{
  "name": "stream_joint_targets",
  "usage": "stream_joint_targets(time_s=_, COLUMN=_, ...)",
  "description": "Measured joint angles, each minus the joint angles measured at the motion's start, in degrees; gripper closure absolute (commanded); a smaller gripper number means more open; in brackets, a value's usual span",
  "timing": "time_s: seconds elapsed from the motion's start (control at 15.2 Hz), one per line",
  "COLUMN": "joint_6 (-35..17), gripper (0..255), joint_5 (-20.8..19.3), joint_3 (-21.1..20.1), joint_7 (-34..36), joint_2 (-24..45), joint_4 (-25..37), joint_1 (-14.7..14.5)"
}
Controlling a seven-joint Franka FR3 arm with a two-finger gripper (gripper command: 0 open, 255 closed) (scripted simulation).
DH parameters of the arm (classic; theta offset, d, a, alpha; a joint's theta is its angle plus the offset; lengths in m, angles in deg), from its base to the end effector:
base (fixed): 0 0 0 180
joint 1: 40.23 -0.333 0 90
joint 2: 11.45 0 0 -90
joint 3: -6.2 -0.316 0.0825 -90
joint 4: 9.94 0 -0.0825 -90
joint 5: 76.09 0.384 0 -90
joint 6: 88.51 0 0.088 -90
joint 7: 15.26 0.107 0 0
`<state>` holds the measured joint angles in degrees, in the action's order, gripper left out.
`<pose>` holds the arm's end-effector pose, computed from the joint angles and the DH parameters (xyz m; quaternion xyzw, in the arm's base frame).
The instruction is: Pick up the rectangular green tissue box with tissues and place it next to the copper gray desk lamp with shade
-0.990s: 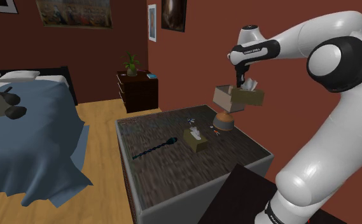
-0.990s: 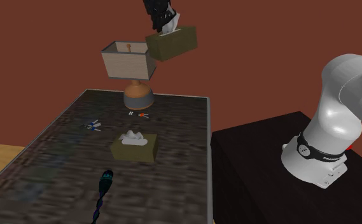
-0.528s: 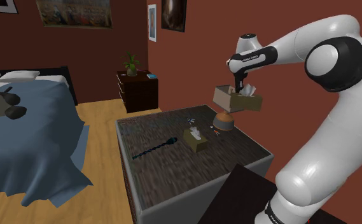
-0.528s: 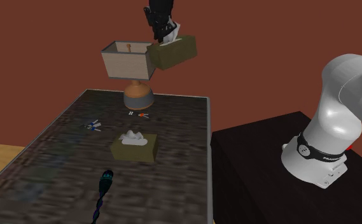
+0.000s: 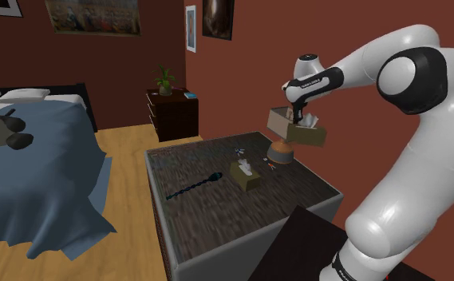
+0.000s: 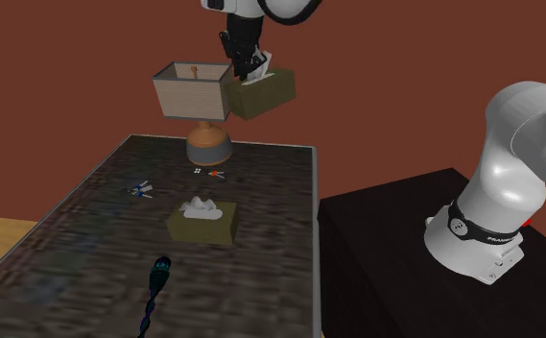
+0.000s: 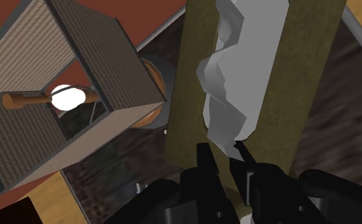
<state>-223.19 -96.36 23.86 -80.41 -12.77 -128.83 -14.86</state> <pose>0.4126 -0.3932 0.4700 0.9361 0.2883 -0.0265 0.1998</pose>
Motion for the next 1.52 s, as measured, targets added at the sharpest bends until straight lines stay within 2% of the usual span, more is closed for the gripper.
stream_joint_targets(time_s=1.52, joint_6=-16.66, gripper=255, joint_5=-3.27, joint_3=0.95, joint_7=5.83, joint_2=9.09, joint_4=-8.11, joint_1=0.75)
